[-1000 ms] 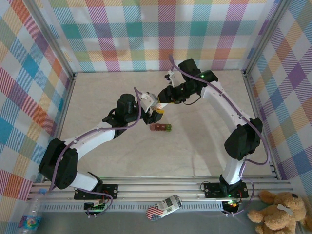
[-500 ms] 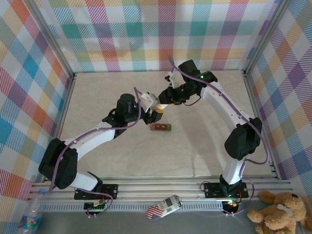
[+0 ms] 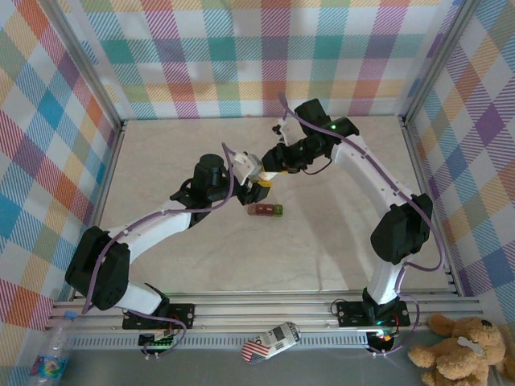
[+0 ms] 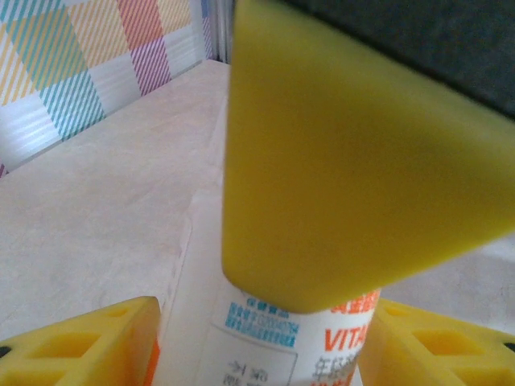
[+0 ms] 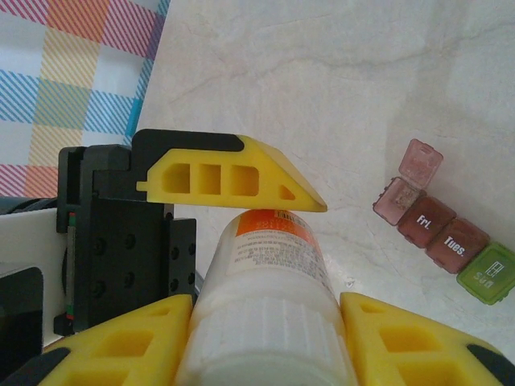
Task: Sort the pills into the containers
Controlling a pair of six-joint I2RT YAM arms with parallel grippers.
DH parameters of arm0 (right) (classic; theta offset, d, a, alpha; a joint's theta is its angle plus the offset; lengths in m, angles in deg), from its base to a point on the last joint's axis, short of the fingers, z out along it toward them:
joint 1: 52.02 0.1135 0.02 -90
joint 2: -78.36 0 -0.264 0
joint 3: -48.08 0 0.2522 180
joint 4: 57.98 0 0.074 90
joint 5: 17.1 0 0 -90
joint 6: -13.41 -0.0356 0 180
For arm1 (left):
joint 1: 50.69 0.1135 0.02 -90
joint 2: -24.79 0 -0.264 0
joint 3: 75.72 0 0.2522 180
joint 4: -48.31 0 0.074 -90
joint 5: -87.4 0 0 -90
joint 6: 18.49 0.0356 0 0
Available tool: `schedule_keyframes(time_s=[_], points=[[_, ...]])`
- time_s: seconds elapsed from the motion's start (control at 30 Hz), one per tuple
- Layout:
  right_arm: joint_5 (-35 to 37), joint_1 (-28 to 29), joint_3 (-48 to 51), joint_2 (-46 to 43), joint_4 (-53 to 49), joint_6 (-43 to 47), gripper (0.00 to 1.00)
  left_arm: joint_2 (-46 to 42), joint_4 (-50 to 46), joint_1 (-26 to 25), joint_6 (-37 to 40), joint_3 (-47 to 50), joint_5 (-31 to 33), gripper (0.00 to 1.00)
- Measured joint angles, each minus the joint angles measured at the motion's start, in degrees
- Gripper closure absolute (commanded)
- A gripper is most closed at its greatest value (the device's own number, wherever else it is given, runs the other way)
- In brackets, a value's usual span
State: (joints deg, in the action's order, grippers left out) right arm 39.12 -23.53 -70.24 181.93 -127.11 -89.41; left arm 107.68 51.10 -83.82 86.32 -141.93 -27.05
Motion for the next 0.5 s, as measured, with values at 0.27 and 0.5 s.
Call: schedule_keyframes(time_s=[0.27,0.5], points=[[-0.3,0.1,0.4,0.0,-0.1,0.0,0.63,0.2,0.0,-0.1,-0.3,0.0,0.0,0.49],[-0.3,0.1,0.7,0.0,0.0,-0.5,0.62,0.2,-1.3,-0.2,0.4,-0.2,-0.4,0.76]])
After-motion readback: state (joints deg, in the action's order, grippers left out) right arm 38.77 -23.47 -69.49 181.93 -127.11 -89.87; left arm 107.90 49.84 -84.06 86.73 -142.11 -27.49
